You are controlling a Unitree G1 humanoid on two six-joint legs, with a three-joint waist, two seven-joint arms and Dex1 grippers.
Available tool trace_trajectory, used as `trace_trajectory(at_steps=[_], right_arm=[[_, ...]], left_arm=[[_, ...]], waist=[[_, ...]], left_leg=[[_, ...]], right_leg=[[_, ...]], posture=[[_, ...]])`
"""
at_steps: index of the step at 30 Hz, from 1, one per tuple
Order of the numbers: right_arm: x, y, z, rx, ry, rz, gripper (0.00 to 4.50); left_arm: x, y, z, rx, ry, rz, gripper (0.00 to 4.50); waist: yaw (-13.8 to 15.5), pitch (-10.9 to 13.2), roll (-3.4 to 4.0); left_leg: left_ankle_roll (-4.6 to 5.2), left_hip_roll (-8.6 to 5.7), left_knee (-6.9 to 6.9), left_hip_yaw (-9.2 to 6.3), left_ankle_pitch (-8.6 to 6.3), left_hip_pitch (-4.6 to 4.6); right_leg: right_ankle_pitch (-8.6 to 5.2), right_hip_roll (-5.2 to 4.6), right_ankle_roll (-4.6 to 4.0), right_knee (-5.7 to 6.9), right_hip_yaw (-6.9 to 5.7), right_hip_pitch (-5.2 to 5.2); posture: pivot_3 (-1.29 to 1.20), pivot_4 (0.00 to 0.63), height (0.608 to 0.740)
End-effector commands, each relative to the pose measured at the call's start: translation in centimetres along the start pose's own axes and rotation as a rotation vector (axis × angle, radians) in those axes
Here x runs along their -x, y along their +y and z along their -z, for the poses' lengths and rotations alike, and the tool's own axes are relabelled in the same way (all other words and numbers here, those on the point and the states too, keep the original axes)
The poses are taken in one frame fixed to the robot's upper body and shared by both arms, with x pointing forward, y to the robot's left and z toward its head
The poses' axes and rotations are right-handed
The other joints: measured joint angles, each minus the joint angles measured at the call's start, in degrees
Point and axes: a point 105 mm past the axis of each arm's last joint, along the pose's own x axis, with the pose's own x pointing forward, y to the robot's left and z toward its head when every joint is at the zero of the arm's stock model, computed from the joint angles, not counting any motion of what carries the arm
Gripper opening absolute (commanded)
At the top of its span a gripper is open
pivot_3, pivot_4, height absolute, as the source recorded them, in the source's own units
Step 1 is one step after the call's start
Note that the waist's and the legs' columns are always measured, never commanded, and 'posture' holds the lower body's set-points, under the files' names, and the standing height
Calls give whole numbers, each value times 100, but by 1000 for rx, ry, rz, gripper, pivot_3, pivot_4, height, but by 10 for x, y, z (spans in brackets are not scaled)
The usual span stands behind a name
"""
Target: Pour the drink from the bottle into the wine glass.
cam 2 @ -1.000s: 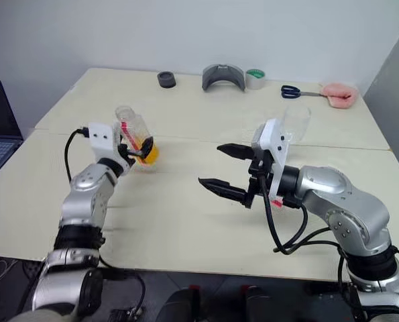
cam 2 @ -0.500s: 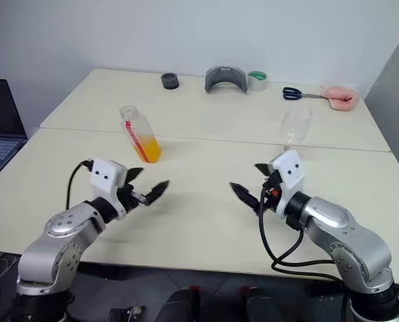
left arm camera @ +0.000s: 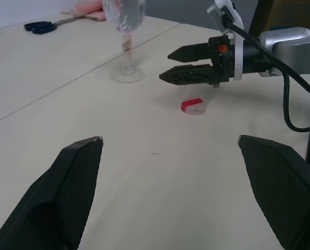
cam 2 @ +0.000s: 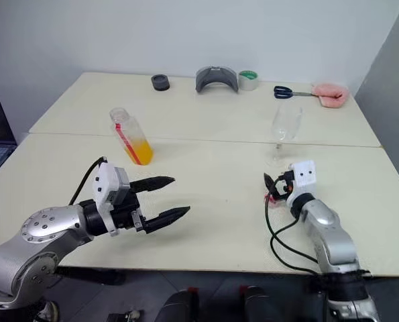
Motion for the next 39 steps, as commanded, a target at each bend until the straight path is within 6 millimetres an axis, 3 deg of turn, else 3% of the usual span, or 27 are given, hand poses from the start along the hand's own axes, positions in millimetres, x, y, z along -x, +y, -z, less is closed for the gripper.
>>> trace_trajectory(at_steps=[1,10,16,22,26,35,37,39], right_arm=[[-15,-12,-13,20,-66,26,4500],[-46,-32,-13,-54,-88,81,4500],[-70,-30,-23,-70,-118,78,4500],[-79,-30,-23,-87,-127,80,4500],[-79,-30,-21,-93,-134,81,3572],[-77,-32,-26,-62,-158,74,234],[-78,-29,-28,-51,-165,60,101],[-82,-12,-35,-9,-178,-16,101]], left_arm=[[-6,-2,-13,-48,-51,16,4481],[-14,5,-17,-63,-70,3,4481],[-21,5,-23,-68,-81,3,4481],[-22,3,-27,-69,-83,9,4481],[-20,3,-27,-67,-78,4,4500],[-18,4,-25,-63,-77,1,4500],[-17,4,-24,-63,-77,1,4500],[-14,4,-22,-60,-72,-6,4500]], waist=[[2,0,0],[-1,1,1],[-22,2,3],[-27,2,3],[-25,3,5],[-27,4,6],[-29,4,6],[-35,6,8]], left_leg=[[0,-1,0,-1,0,-1],[0,-3,0,-1,0,-1],[0,-3,0,-1,0,0],[0,-4,-2,-4,0,0],[0,-7,-2,-4,0,-1],[0,-6,-3,-4,0,-1],[0,-5,-3,-4,0,0],[0,-5,-3,-4,0,0]], right_leg=[[0,-1,0,0,-1,0],[1,-2,-1,1,0,1],[1,-2,-1,4,1,0],[2,-3,-1,5,-2,1],[2,-6,-1,5,-2,1],[2,-5,-1,5,-2,1],[2,-5,-1,6,-2,1],[2,-5,-1,6,-1,0]], posture=[[0,150,740],[0,150,740],[0,150,740],[0,150,740],[0,150,740],[0,150,740],[0,150,740],[0,150,740]])
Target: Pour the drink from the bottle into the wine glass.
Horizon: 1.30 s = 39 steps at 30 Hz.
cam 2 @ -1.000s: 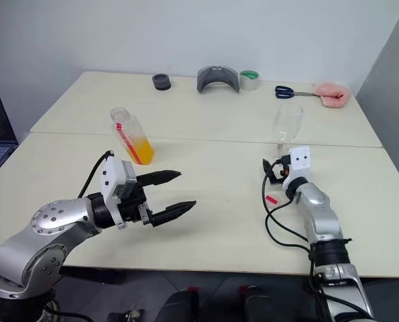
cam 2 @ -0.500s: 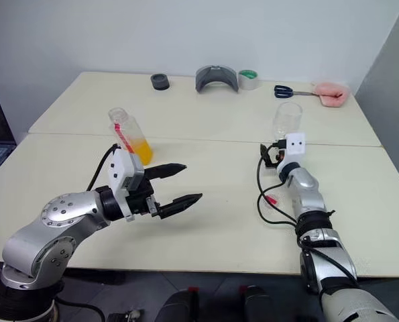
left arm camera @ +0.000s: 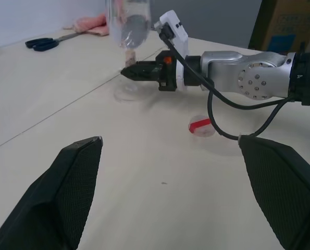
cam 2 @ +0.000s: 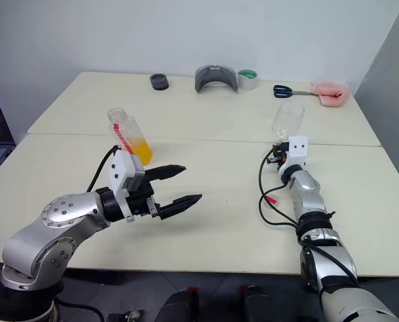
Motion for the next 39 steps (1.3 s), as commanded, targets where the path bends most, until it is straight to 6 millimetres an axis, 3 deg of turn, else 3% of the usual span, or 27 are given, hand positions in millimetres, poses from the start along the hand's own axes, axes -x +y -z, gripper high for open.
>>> trace_trajectory(at_steps=[1,8,11,13,20,27,34,39], right_arm=[[-10,32,-30,59,-90,-142,101],[-12,151,-47,72,-113,-606,101],[-9,179,-47,57,-101,-708,101],[-8,199,-34,74,-64,-761,101],[-8,214,2,174,41,-778,101],[-11,207,7,184,50,-740,101],[-8,202,12,132,66,-744,2503],[9,180,10,110,42,-789,4300]], left_arm=[[10,0,-6,-26,-23,-21,4500],[70,-1,22,-5,48,-273,4500],[93,-5,26,-9,63,-358,4500],[112,-11,32,1,83,-448,4500],[131,-21,42,29,86,-579,4500],[135,-21,50,35,76,-580,4500],[129,-19,53,24,72,-533,4500],[134,-4,55,6,90,-554,4500]], waist=[[-23,1,1],[-211,5,6],[-158,5,7],[-124,4,3],[-73,5,-4],[-116,4,-5],[-124,4,-6],[-113,4,-5]], left_leg=[[0,0,-1,0,0,0],[-1,11,-44,-11,1,22],[-2,21,-61,-18,1,25],[-3,27,-62,-15,1,24],[-4,-3,-62,0,0,25],[-4,0,-63,0,0,32],[-4,2,-64,2,0,34],[-4,6,-67,-4,0,34]], right_leg=[[0,0,0,0,0,0],[-5,1,-10,2,13,-7],[-13,-5,-26,1,-1,-7],[-16,-12,-31,-3,-13,-4],[-19,-50,-32,-12,-15,4],[-23,-23,-40,-5,-15,2],[-24,-20,-41,-4,-11,2],[-25,-12,-43,-2,-16,3]], posture=[[0,150,740],[0,150,740],[0,150,740],[0,150,740],[0,150,740],[0,150,740],[0,150,740],[0,150,740]])
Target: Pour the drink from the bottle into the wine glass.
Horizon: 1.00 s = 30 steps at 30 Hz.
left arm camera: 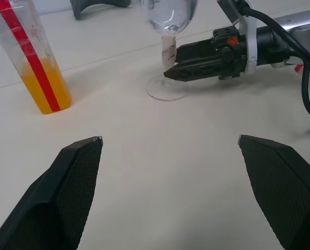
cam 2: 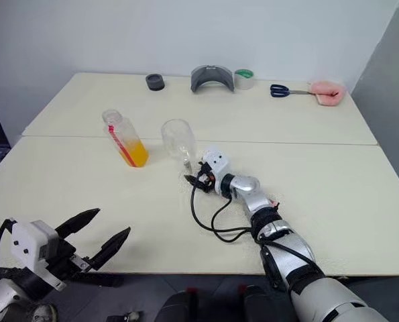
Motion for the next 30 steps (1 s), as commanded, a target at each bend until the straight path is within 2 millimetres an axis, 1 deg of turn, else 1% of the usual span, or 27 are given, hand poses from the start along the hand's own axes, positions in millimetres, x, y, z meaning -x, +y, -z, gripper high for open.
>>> trace_trajectory(at_steps=[1,3,4,5,6,8,9,10,11,12,14,17,21,23,25,30], right_arm=[[20,-2,-18,14,-72,-42,4455],[45,4,-35,-41,-99,-81,4455],[53,9,-41,-59,-102,-98,4455],[65,13,-52,-76,-109,-110,4455],[72,15,-59,-86,-108,-115,4455],[98,23,-82,-96,-100,-146,4455],[110,28,-90,-93,-86,-166,4455],[128,37,-92,-85,-29,-220,4455],[145,46,-90,-60,28,-266,4455],[157,50,-89,-45,72,-281,4455],[171,52,-91,-35,112,-274,4455],[179,56,-97,-1,135,-262,4455],[177,55,-112,53,119,-210,4455],[174,54,-118,71,111,-186,4455],[174,54,-120,97,123,-172,4455],[172,51,-126,96,109,-150,4455]], left_arm=[[-1,12,-4,-41,-7,-30,4500],[-2,29,-1,-66,7,-91,4500],[-2,35,0,-71,13,-111,4500],[-3,43,1,-88,15,-134,4500],[-3,48,1,-99,16,-145,4500],[-10,66,-3,-117,-3,-195,4500],[-15,74,-6,-112,-17,-222,4500],[-24,80,-11,-104,-34,-246,4500],[-33,84,-12,-79,-44,-268,4500],[-42,84,-13,-67,-43,-271,4500],[-55,84,-16,-58,-56,-277,4500],[-74,89,-21,-9,-80,-306,4500],[-94,84,-25,33,-101,-283,4500],[-102,85,-27,45,-110,-290,4500],[-109,89,-30,57,-114,-308,4500],[-120,100,-40,32,-138,-331,4500]], waist=[[8,0,0],[20,1,2],[23,3,5],[28,4,6],[20,3,6],[3,6,9],[9,7,10],[16,7,10],[87,6,9],[111,1,1],[148,-5,-11],[117,-4,-14],[114,-4,-16],[131,-4,-17],[152,-4,-19],[176,-4,-19]], left_leg=[[0,0,0,2,0,0],[0,3,0,-2,0,-3],[0,6,0,-5,0,-6],[0,7,0,-9,0,-8],[0,6,0,-10,0,-8],[0,2,0,-12,0,-4],[0,3,0,-13,0,-3],[0,1,0,-14,0,-2],[0,3,1,-14,0,-3],[0,0,2,-21,0,-8],[0,-2,1,-16,-1,-8],[0,-1,-1,-1,-1,-11],[0,4,1,2,-1,-13],[0,1,2,3,-1,-15],[0,1,3,0,-1,-19],[0,-4,3,-3,-1,-32]], right_leg=[[0,0,0,-1,3,0],[0,-6,1,0,-1,1],[0,-10,1,3,1,-2],[0,-11,2,4,1,-3],[0,-12,2,3,0,-4],[-1,-7,3,3,4,-5],[-1,-2,3,2,3,-5],[-2,2,3,2,-1,-3],[-3,4,4,0,-6,-2],[-13,3,18,-6,-19,3],[-13,1,20,-22,-18,11],[0,3,27,-35,2,5],[7,13,27,-37,10,2],[10,12,24,-36,10,1],[11,12,25,-39,5,1],[14,7,28,-50,-3,-2]], posture=[[0,150,740],[0,150,740],[0,150,740],[0,150,740],[0,150,740],[0,150,740],[0,150,740],[0,150,740],[0,150,740],[0,150,740],[0,150,740],[0,150,740],[0,150,740],[0,150,740],[0,150,740],[0,150,740]])
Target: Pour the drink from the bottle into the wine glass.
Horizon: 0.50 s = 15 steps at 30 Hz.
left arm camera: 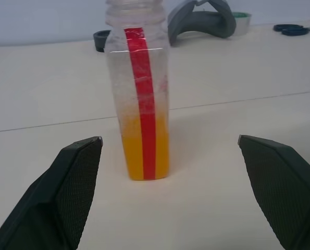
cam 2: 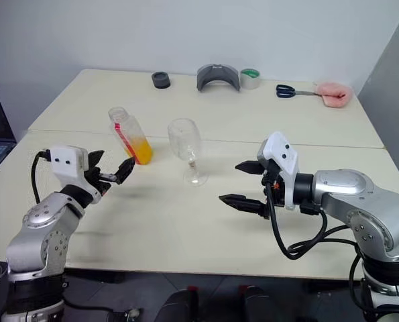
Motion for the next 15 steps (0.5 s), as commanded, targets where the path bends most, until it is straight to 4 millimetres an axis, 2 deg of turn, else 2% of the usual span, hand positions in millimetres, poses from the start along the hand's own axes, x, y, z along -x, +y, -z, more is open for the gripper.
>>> trace_trajectory(at_steps=[1,6,10,15], right_arm=[[4,0,-17,49,-47,23,4455],[4,-2,-22,45,-75,37,4455],[5,-4,-21,35,-82,49,4455],[7,-3,-24,18,-108,55,4455]], left_arm=[[-8,7,-16,-45,-51,-23,4500],[-17,13,-18,-53,-50,-18,4500],[-25,11,-10,-63,-19,23,4500],[-36,9,-10,-71,-18,55,4500]], waist=[[0,0,0],[-1,0,0],[4,0,0],[7,0,0]], left_leg=[[0,-1,0,0,0,-2],[0,-1,0,-2,0,-4],[0,-2,1,-3,0,-7],[0,-1,1,-5,0,-8]], right_leg=[[1,-1,1,1,0,-1],[1,-1,1,1,-3,-3],[2,-3,2,0,-7,-3],[2,-3,2,1,-9,-4]], posture=[[0,150,740],[0,150,740],[0,150,740],[0,150,740]])
